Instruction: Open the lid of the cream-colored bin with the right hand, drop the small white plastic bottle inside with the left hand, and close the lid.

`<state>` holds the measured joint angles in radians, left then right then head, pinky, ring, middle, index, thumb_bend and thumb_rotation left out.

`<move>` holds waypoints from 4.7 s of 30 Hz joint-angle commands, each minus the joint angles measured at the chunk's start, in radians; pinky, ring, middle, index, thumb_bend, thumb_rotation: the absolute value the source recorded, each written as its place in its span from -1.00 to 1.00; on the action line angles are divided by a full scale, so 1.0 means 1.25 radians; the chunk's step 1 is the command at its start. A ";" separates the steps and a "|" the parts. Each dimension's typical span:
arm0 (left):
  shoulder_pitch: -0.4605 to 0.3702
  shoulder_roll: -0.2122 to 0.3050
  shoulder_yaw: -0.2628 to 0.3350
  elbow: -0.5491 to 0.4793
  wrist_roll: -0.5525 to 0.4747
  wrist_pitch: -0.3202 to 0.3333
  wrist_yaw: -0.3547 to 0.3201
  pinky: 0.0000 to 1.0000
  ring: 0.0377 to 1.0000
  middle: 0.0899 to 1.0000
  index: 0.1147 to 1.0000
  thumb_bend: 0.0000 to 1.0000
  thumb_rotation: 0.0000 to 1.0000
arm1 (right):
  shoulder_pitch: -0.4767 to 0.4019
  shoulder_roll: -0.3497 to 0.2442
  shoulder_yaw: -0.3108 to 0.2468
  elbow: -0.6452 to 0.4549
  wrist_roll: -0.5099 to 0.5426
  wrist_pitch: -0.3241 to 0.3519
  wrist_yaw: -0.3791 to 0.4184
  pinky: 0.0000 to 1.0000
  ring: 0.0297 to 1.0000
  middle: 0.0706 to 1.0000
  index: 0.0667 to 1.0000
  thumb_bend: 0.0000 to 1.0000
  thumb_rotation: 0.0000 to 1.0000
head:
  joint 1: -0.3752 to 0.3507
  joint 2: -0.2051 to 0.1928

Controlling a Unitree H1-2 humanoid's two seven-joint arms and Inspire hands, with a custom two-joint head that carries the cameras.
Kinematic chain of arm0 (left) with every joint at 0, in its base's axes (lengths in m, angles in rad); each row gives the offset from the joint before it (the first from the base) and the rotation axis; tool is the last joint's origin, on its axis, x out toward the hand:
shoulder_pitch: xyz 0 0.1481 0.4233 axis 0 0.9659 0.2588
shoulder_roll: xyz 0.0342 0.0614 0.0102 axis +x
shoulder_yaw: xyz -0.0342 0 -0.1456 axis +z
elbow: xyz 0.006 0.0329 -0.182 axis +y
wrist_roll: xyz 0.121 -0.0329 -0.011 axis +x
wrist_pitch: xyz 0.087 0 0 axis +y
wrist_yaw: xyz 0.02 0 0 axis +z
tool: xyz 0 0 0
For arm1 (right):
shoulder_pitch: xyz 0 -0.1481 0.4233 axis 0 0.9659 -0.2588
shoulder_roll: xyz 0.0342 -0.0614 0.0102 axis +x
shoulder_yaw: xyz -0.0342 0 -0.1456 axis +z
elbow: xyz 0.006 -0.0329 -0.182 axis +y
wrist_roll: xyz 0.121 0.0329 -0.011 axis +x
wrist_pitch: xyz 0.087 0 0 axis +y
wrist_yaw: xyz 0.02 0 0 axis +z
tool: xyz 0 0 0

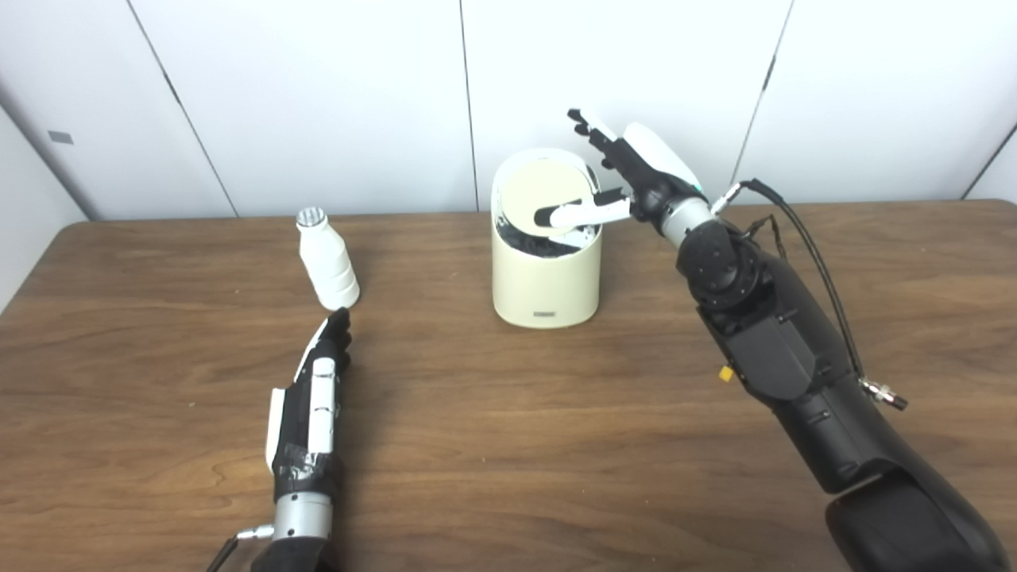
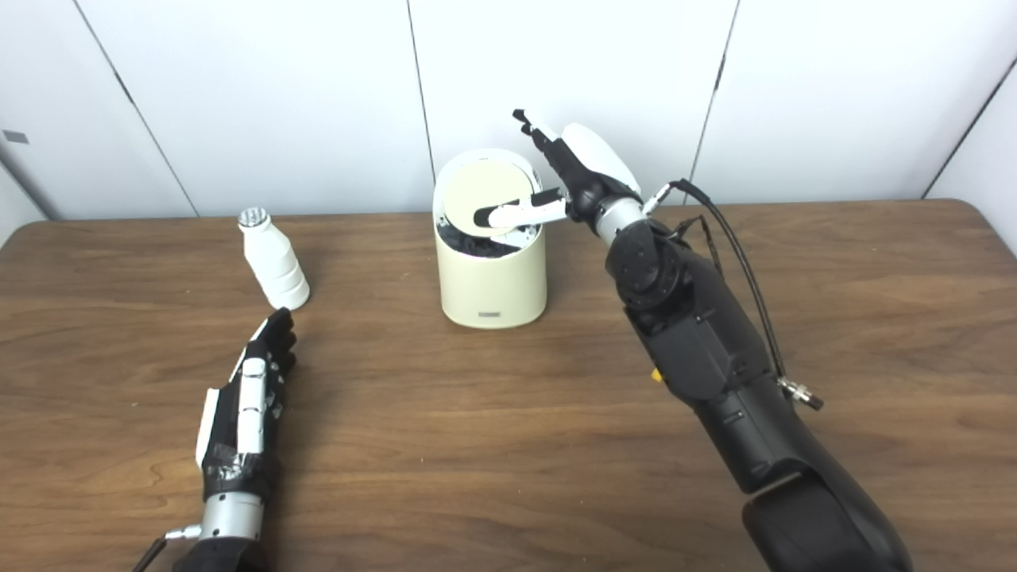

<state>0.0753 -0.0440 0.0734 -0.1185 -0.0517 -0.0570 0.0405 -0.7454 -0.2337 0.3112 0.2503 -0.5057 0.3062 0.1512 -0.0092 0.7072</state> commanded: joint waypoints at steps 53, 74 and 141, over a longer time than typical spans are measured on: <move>0.009 -0.011 -0.009 0.008 0.015 -0.011 0.010 0.93 0.89 0.84 0.75 -0.33 0.45 | 0.320 -0.057 -0.239 -0.345 0.205 0.015 0.009 0.60 0.77 0.85 0.88 -0.06 0.59 | -0.002 -0.004; 0.020 0.014 0.015 -0.018 -0.018 -0.003 -0.004 0.95 0.90 0.83 0.75 -0.40 0.58 | 0.573 0.097 -0.377 -0.348 0.567 -0.199 0.003 1.00 0.97 0.95 0.86 0.29 0.74 | -0.015 0.013; -0.109 0.131 0.009 -0.202 0.556 0.318 0.057 0.73 0.96 0.92 0.78 0.70 -0.06 | 0.637 0.084 -0.352 -0.355 0.567 -0.268 -0.027 1.00 1.00 0.94 0.94 0.22 0.77 | 0.235 -0.096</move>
<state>-0.0163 0.0990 0.0792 -0.3674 0.6211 0.3378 0.1076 0.0704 -0.1229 -0.1294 -0.1599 0.2066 -0.0052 0.1191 0.2838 0.5859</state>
